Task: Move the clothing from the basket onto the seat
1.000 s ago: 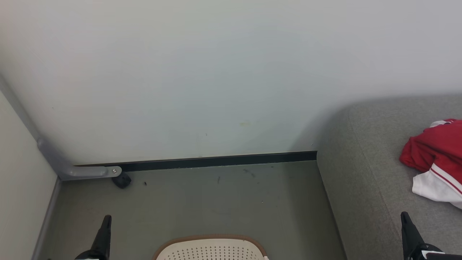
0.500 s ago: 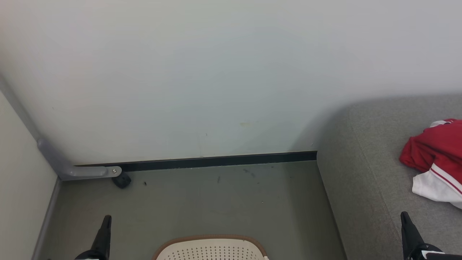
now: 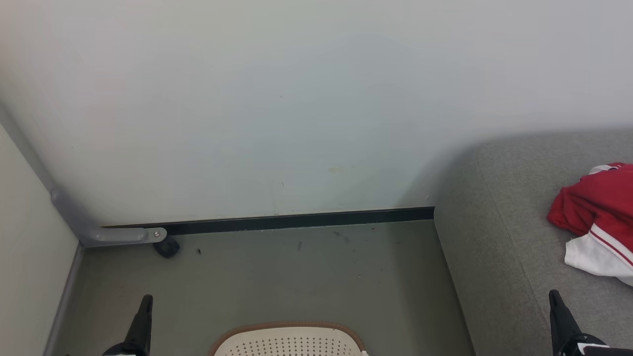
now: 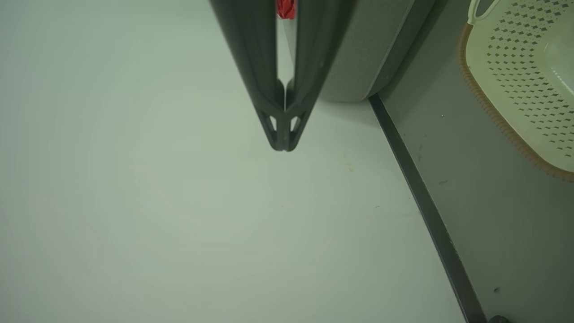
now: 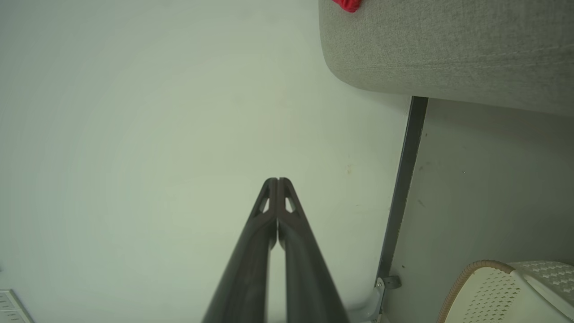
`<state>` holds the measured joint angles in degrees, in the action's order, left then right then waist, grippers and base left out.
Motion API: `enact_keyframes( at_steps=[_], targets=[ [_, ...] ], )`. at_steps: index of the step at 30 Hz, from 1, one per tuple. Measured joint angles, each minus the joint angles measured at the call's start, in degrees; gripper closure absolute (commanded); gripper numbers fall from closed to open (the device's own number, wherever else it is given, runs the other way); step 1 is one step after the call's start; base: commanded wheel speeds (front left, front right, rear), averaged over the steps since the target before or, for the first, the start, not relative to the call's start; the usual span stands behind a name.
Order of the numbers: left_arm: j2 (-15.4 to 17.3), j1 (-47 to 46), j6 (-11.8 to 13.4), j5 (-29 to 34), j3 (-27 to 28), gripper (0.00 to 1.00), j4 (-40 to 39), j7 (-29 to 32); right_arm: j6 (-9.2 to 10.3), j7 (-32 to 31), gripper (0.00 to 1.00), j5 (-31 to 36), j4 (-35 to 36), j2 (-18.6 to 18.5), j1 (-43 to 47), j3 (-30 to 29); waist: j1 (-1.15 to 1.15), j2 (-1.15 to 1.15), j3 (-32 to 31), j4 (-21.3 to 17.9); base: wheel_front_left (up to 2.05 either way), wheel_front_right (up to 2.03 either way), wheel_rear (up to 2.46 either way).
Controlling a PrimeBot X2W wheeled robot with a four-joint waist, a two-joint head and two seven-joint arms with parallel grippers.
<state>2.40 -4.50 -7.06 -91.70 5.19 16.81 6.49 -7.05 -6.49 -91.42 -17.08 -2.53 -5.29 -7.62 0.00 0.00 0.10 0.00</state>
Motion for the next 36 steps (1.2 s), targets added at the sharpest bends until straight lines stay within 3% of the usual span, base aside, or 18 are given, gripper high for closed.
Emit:
enact_keyframes(
  at_steps=[36],
  targets=[
    [0.0,0.0,0.0,-0.01,0.0,1.0,0.07,0.0,0.0,0.0,1.0,-0.01,0.01,0.01,0.0,0.0,0.0,0.0,0.0,0.0,0.0,0.0,0.0]
  ],
)
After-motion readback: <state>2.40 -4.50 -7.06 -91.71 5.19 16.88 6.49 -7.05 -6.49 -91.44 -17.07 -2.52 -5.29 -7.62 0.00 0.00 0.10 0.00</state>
